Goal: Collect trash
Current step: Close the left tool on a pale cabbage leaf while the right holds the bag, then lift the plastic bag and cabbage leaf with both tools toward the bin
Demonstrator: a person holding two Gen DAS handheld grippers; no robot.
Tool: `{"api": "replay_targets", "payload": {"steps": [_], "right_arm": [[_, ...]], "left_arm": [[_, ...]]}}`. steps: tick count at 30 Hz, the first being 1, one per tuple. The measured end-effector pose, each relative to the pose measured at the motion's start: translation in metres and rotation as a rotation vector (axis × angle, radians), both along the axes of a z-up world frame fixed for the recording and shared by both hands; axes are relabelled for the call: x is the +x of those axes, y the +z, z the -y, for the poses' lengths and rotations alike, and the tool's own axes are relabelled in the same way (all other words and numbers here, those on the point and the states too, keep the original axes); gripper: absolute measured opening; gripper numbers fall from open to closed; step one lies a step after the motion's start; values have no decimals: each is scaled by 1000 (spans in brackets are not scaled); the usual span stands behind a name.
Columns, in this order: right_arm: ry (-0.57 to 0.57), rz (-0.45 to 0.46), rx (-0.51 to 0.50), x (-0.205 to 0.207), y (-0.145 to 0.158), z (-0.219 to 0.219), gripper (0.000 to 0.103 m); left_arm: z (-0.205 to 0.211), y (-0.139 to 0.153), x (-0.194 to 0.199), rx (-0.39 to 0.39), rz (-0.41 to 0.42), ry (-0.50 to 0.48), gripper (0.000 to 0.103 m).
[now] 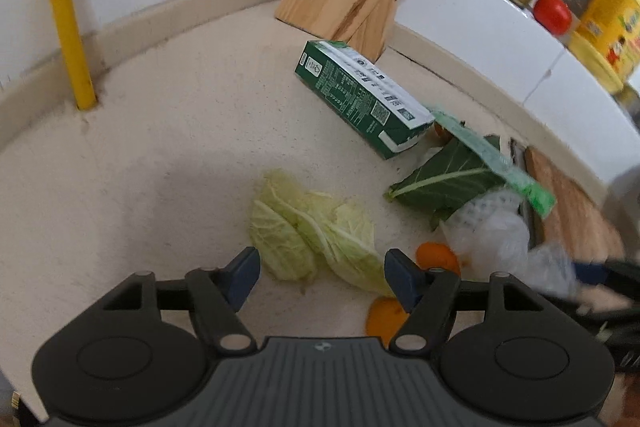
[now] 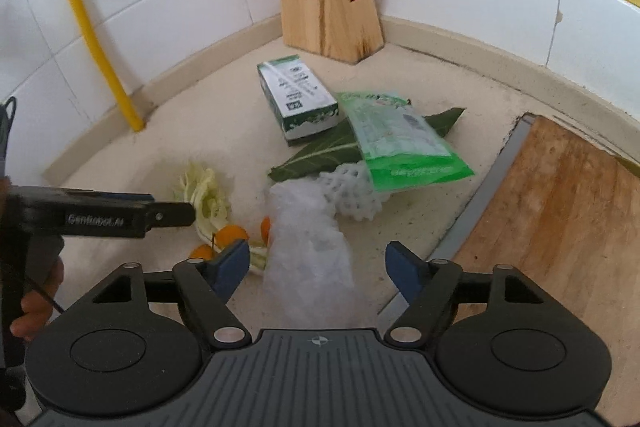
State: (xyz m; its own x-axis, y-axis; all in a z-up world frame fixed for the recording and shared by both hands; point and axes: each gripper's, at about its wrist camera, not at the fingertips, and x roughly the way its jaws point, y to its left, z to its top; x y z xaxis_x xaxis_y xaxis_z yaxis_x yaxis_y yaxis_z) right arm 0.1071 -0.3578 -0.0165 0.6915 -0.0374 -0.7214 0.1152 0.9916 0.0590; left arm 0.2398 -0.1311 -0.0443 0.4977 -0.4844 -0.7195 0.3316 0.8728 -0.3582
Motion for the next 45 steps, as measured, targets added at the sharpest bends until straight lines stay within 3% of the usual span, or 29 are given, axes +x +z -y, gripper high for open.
{"api": "replay_targets", "payload": {"steps": [2,4,6,8,10,12,19,28,45], "right_arm": [[2,-16,-3,3,-5,1,82],[-5,-22,10,4,-9,4,81],[-12,-27,23,5,-12,8,71],[-17,-52,63,6,-17,11,46],[-18,-67,127,7,-22,14,45],[-26,-60,146,5,-23,14,40],[-45,28,194,-7,1,21,34],[-30,134,206,-15,35,18,34],[65,189,155,-5,61,-34,34]], "left_arm": [[2,-1,1,-24,-1,22,60],[4,-2,2,-55,-15,29,43],[9,-2,4,-72,-30,42,35],[14,-2,9,-83,-44,46,29],[18,-3,15,-122,-74,41,12],[20,0,18,-152,-86,35,4],[6,25,12,-207,-39,19,1],[-32,68,-6,-256,93,46,1],[-69,90,-47,-193,206,84,1]]}}
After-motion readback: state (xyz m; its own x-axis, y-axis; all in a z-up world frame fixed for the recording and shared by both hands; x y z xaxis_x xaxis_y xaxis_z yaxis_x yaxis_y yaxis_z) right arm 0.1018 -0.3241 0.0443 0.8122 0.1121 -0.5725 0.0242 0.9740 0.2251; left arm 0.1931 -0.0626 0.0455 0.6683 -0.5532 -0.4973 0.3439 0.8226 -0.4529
